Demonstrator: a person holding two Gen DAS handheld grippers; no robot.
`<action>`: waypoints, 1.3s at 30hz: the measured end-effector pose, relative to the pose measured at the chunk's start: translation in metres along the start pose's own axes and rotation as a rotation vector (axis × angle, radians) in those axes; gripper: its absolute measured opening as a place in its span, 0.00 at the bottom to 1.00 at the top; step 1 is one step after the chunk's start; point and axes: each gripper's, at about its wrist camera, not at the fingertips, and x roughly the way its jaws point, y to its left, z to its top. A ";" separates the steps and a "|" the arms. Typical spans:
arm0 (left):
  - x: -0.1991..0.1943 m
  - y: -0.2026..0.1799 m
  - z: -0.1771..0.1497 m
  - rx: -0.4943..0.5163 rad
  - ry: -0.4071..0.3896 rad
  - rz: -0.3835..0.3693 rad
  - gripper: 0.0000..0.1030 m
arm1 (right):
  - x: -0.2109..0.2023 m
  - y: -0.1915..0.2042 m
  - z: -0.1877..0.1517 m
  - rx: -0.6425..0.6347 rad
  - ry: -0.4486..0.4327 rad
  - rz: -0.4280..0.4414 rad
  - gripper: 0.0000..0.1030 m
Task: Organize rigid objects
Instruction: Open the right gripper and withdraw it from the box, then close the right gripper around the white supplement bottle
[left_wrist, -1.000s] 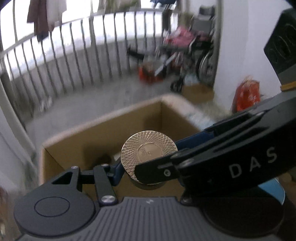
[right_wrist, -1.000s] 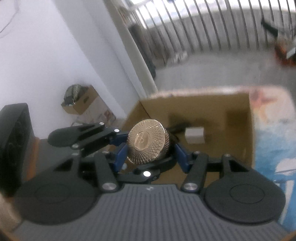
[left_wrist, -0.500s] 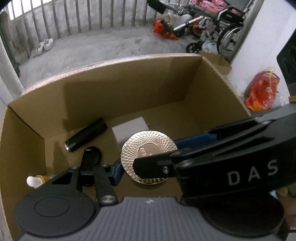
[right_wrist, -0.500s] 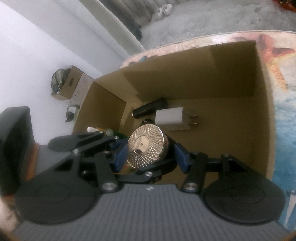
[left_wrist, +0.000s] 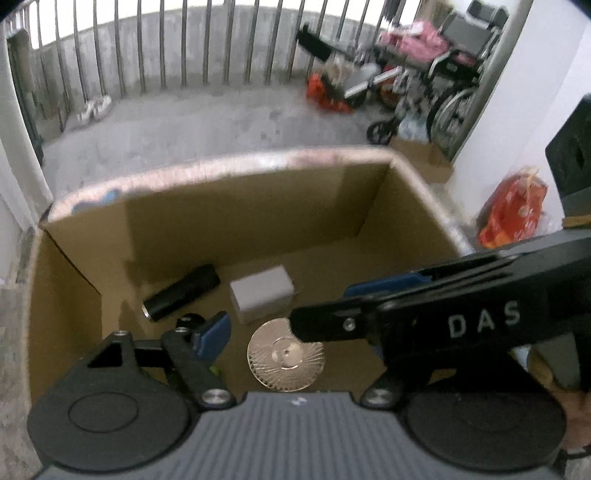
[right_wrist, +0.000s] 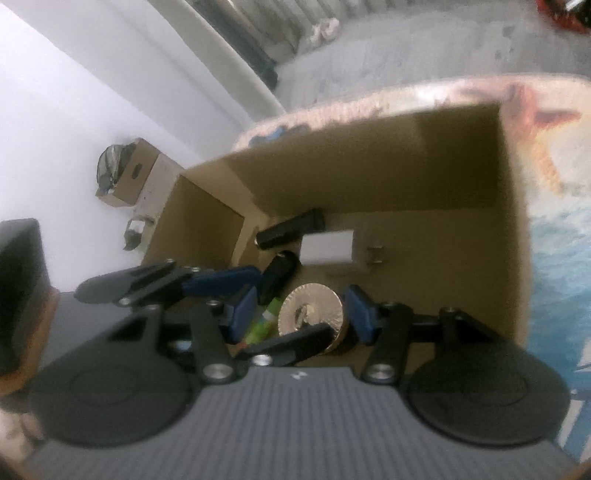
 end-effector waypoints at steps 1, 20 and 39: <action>-0.013 -0.002 -0.001 0.004 -0.028 -0.004 0.80 | -0.007 0.004 -0.001 -0.008 -0.017 -0.004 0.52; -0.191 -0.037 -0.154 0.127 -0.429 -0.106 0.94 | -0.234 0.079 -0.181 -0.144 -0.385 0.065 0.65; -0.084 -0.092 -0.203 0.272 -0.426 0.097 0.79 | -0.104 0.106 -0.205 -0.320 -0.260 -0.186 0.79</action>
